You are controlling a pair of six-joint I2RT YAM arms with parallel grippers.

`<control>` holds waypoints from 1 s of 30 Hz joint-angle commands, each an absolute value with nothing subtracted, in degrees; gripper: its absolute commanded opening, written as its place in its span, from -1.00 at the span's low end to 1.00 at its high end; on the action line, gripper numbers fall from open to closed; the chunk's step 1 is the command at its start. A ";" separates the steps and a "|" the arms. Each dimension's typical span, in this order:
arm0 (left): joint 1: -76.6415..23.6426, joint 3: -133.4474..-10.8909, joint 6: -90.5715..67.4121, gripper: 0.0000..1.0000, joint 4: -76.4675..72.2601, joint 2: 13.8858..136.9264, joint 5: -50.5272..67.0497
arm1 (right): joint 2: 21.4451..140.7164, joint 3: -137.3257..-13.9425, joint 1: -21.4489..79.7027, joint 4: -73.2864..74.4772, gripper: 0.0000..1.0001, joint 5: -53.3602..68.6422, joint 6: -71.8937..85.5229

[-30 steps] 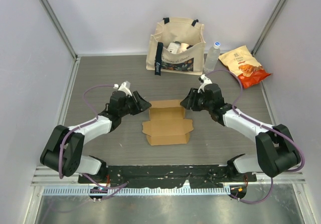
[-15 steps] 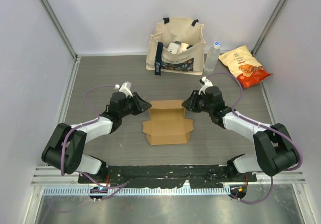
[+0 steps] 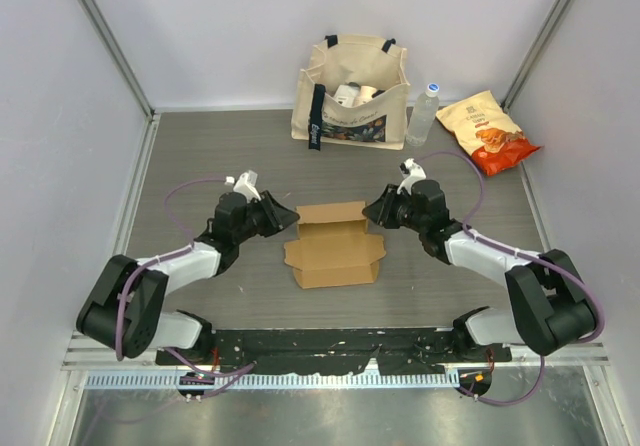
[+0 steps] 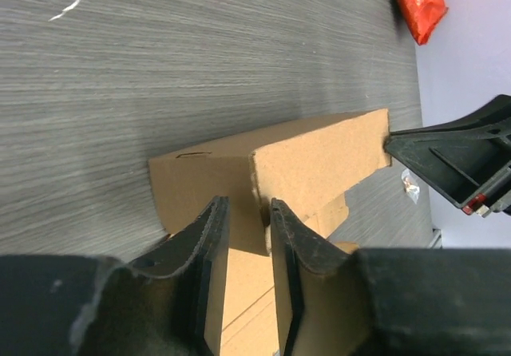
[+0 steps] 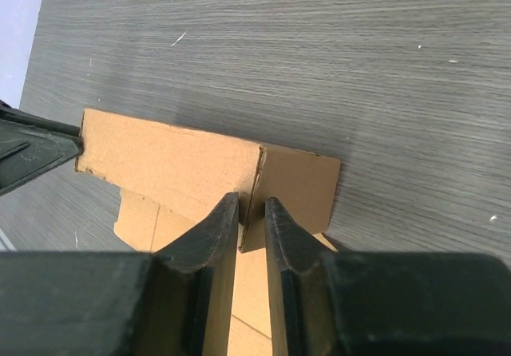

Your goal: Fold the paper box

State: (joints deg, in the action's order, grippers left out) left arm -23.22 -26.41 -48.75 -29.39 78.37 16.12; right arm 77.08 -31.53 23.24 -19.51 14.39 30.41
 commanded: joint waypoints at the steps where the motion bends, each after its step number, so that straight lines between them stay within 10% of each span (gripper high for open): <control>1: -22.85 -25.92 -45.27 -0.27 -21.47 74.19 11.78 | 75.06 -31.55 23.29 -14.95 -0.45 13.45 29.10; 10: -22.33 -32.96 -40.25 0.58 -5.73 57.23 5.63 | 66.81 -40.95 20.93 4.38 0.31 5.63 30.14; 22: -41.28 -32.52 -37.97 0.34 3.95 49.48 3.71 | 58.80 -28.49 21.78 16.09 0.08 18.02 41.47; 30: -61.33 -39.19 -28.84 0.36 7.36 60.79 -9.21 | 59.42 -25.14 37.52 13.80 0.06 0.90 45.97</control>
